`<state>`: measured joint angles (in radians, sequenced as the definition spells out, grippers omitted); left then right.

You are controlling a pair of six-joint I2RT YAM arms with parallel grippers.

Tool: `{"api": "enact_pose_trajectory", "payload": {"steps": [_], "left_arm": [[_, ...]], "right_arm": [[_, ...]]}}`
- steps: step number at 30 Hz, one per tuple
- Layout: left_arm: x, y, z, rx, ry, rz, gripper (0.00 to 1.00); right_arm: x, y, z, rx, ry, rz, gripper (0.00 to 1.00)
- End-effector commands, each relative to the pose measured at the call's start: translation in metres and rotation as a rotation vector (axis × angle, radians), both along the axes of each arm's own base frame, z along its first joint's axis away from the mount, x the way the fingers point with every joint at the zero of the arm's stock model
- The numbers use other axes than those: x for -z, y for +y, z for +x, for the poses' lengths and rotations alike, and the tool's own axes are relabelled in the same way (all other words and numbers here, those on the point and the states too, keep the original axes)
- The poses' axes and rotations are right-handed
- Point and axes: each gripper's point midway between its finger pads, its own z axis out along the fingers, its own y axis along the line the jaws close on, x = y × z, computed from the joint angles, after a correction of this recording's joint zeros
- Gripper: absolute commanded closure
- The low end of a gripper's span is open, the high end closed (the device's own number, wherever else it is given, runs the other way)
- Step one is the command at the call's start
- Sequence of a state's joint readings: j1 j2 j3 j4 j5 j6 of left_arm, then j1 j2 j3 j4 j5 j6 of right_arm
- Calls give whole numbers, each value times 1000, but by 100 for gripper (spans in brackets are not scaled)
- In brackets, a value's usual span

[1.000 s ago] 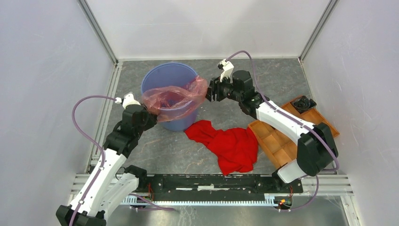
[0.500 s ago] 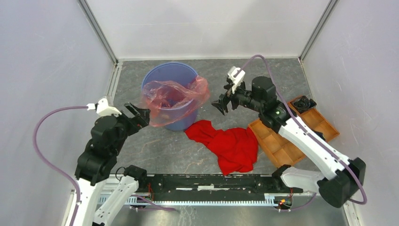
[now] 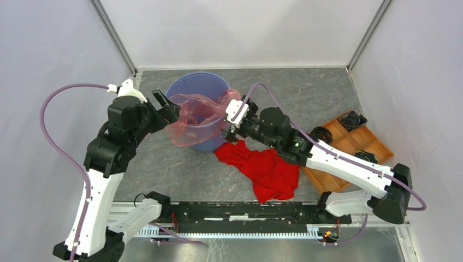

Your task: Put the trash bags into the trash bin

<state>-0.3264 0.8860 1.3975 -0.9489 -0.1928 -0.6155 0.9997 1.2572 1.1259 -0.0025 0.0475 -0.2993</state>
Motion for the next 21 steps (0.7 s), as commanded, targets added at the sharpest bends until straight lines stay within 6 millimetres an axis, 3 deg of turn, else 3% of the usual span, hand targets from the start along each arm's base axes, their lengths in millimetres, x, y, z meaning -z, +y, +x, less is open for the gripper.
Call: {"api": "enact_pose_trajectory", "payload": {"steps": [1,7,10,17,21], "left_arm": [[-7,8,-10,14,-33,53,0],[18,14,-9,-6,-2,91,3],[34,16,-1,-22,37,123,10],[34,15,20,-24,22,170,27],[33,11,30,-9,18,174,32]], "right_arm": [[-40,-20,33,233,-164,28,12],[-50,-7,42,246,-171,52,39],[-53,-3,52,276,-160,67,55],[-66,8,77,211,-54,174,99],[-69,9,100,162,22,223,100]]}}
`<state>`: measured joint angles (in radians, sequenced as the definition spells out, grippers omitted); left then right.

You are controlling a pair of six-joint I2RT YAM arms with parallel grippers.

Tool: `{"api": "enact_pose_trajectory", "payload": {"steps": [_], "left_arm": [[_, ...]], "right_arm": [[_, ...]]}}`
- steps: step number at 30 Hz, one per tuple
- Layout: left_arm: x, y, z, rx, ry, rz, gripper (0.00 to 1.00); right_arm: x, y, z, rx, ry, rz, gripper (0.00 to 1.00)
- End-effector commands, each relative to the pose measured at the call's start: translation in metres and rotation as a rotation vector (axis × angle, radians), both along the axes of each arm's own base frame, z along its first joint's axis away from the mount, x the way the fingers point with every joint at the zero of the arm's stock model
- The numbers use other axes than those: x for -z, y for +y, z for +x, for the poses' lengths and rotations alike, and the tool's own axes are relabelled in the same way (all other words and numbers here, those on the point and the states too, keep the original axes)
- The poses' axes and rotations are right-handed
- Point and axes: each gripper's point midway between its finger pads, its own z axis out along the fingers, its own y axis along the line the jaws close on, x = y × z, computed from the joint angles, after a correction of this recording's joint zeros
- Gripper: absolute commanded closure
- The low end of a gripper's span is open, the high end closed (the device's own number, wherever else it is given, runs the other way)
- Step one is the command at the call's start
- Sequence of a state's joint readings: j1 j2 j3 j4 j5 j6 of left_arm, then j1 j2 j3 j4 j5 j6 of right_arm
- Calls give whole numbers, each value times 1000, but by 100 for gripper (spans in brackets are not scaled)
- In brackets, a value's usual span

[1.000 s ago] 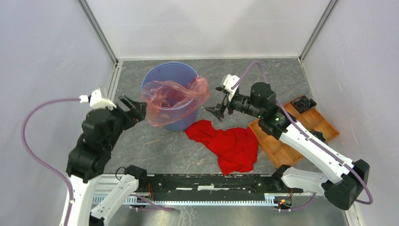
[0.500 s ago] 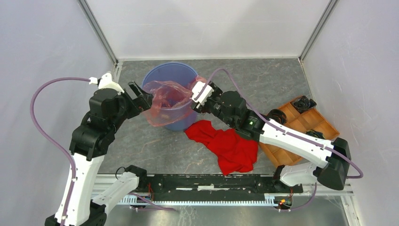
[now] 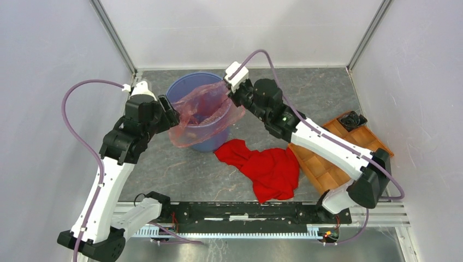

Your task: Put the trash bags into the trash bin

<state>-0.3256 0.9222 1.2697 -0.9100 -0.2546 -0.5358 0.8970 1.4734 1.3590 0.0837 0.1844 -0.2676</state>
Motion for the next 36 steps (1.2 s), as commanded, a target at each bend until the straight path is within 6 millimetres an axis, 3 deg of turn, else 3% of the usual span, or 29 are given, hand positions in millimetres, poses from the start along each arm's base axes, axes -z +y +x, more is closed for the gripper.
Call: {"api": "enact_pose_trajectory", "payload": {"steps": [1,10,13,18,23,28,31,36], "left_arm": [[-20,2,16,16,-88,35,36],[-32,18,28,-55,-119,111,78],[-37,21,36,-78,-126,127,88],[-42,35,53,-175,-133,170,89],[-34,45,83,-207,-101,155,89],[-12,59,114,-209,-42,29,87],[-2,69,128,-195,-35,-69,92],[-4,62,141,-141,-72,-177,92]], "right_arm": [[-30,6,17,-87,66,148,100],[-30,22,45,-189,135,207,100],[-31,24,55,-174,128,208,100],[-17,23,90,-84,126,177,100],[-13,30,114,-80,135,207,100],[-4,33,132,-81,145,232,100],[2,34,138,-87,172,258,99],[9,42,142,-122,188,274,94]]}}
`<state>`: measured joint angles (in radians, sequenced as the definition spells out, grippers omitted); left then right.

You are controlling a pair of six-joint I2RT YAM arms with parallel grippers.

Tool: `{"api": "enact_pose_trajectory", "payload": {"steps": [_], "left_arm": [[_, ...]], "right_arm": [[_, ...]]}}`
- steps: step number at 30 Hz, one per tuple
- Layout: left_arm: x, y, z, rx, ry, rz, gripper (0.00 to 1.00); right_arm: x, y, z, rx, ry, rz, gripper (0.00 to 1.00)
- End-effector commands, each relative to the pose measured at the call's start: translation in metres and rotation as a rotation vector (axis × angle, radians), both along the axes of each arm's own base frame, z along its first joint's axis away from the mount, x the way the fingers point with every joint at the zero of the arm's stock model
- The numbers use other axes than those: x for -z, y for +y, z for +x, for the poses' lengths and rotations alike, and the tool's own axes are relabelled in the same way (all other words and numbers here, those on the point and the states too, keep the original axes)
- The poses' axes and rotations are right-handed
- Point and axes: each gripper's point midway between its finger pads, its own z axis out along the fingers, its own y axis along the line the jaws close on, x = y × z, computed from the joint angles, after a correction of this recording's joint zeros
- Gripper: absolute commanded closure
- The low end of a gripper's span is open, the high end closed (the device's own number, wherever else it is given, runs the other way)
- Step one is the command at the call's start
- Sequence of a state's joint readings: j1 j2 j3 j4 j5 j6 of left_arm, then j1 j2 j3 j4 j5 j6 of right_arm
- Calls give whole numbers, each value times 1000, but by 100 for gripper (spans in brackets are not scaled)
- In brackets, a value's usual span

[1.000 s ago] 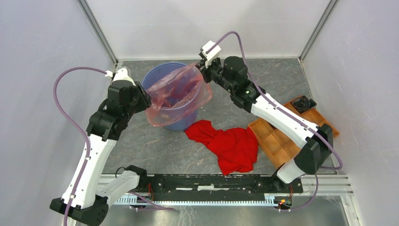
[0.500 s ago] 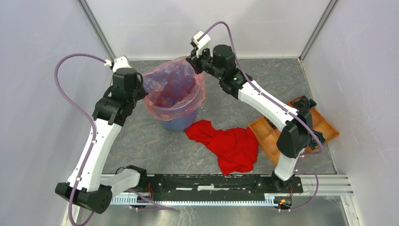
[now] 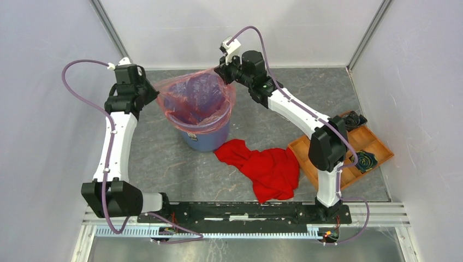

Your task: Put the trash bags into the trash bin

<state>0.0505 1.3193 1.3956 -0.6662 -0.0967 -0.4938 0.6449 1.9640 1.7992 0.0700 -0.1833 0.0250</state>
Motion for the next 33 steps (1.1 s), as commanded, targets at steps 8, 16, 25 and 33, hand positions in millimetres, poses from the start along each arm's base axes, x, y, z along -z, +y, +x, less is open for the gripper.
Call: {"api": "enact_pose_trajectory", "payload": {"steps": [8,16,25,33], "left_arm": [[-25,-11,33,51,-134,-138,89],[5,-11,51,60,-75,-213,88],[35,-18,41,88,-20,-252,89],[46,-11,10,66,17,-202,88]], "right_arm": [[-30,2,28,13,-30,157,83],[-6,2,41,35,47,172,81],[21,-3,36,9,137,141,81],[39,-16,19,18,255,140,74]]}}
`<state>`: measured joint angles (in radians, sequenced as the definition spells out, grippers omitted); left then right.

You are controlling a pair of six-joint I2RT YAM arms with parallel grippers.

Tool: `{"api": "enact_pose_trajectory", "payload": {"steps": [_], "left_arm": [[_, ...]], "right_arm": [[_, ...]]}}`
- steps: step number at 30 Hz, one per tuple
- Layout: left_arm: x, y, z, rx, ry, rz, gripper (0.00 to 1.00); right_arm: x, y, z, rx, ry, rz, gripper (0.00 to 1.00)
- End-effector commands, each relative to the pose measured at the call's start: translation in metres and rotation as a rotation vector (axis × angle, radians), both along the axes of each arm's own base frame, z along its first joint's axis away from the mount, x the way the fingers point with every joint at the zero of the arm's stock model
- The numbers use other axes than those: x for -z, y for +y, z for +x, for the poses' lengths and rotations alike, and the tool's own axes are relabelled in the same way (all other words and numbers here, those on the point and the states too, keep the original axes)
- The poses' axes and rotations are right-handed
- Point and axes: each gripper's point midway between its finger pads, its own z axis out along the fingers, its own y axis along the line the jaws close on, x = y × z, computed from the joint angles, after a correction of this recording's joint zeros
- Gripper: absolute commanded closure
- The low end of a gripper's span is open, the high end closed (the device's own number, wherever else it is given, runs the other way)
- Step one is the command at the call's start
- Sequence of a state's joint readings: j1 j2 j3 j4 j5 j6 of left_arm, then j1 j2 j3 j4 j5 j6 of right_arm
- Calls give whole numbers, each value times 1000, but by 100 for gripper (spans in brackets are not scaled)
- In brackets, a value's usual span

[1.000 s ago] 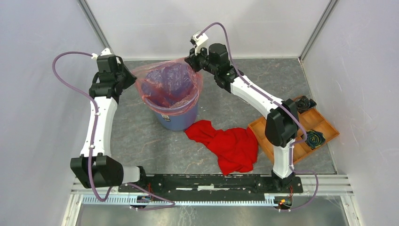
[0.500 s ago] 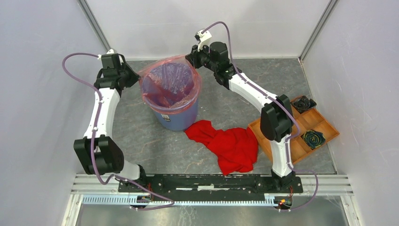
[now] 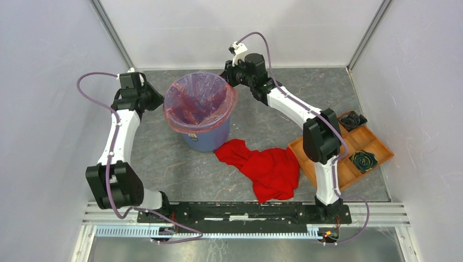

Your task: Put the trash bags into the trash bin

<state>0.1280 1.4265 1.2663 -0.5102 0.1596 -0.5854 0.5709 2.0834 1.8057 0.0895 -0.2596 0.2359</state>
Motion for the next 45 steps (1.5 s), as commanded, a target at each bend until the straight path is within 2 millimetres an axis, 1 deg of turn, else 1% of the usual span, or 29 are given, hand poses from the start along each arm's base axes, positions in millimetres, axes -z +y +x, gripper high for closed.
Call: {"api": "enact_pose_trajectory", "payload": {"steps": [1,3,4,5,7,10,12,15,17,19,20,23,25,27,30,31,33,35,37,40,42,45], "left_arm": [[-14,5,-17,-16,-45,35,87],[-13,5,-23,-11,-42,43,86],[-12,5,-26,-10,-35,45,86],[-11,3,-30,-7,-32,43,85],[-5,0,-37,2,-25,34,84],[6,-2,-49,-1,-15,22,82],[17,-7,-57,5,-6,2,82],[19,-12,-63,24,-12,-18,82],[19,-14,-66,30,-9,-24,81],[18,-16,-67,36,-14,-28,80],[17,-16,-68,36,-16,-30,79],[15,-18,-72,43,-19,-35,77],[14,-19,-74,47,-22,-38,75],[14,-19,-75,47,-22,-38,74],[16,-21,-77,56,-18,-44,74],[16,-22,-78,60,-16,-49,74],[17,-23,-78,62,-17,-53,74],[17,-23,-79,62,-15,-50,74],[16,-23,-80,62,-15,-47,74],[16,-22,-81,60,-15,-43,74],[16,-21,-81,57,-17,-36,74],[17,-19,-82,52,-12,-28,74]], "right_arm": [[-25,-7,-12,-4,27,42,70],[-28,-7,-13,-6,46,32,64],[-27,-11,-14,1,71,13,59],[-32,-13,-15,11,73,2,54],[-42,-22,-17,33,77,-22,46],[-57,-41,-24,81,64,-55,35],[-76,-50,-33,87,33,-53,26],[-108,-60,-51,72,-19,-31,13],[-115,-69,-61,78,-30,-29,6],[-117,-76,-71,79,-27,-19,2],[-111,-80,-76,74,-16,-21,2],[-107,-81,-92,37,6,5,2],[-104,-72,-107,-37,19,42,2],[-100,-67,-116,-82,29,73,3],[-95,-59,-121,-130,50,115,22],[-92,-57,-120,-136,65,125,25],[-86,-54,-116,-135,87,132,27],[-78,-51,-115,-140,115,141,32],[-78,-49,-113,-145,110,160,41],[-72,-54,-112,-126,134,184,56],[-71,-57,-113,-125,143,213,61],[-72,-63,-117,-148,155,277,61]]}}
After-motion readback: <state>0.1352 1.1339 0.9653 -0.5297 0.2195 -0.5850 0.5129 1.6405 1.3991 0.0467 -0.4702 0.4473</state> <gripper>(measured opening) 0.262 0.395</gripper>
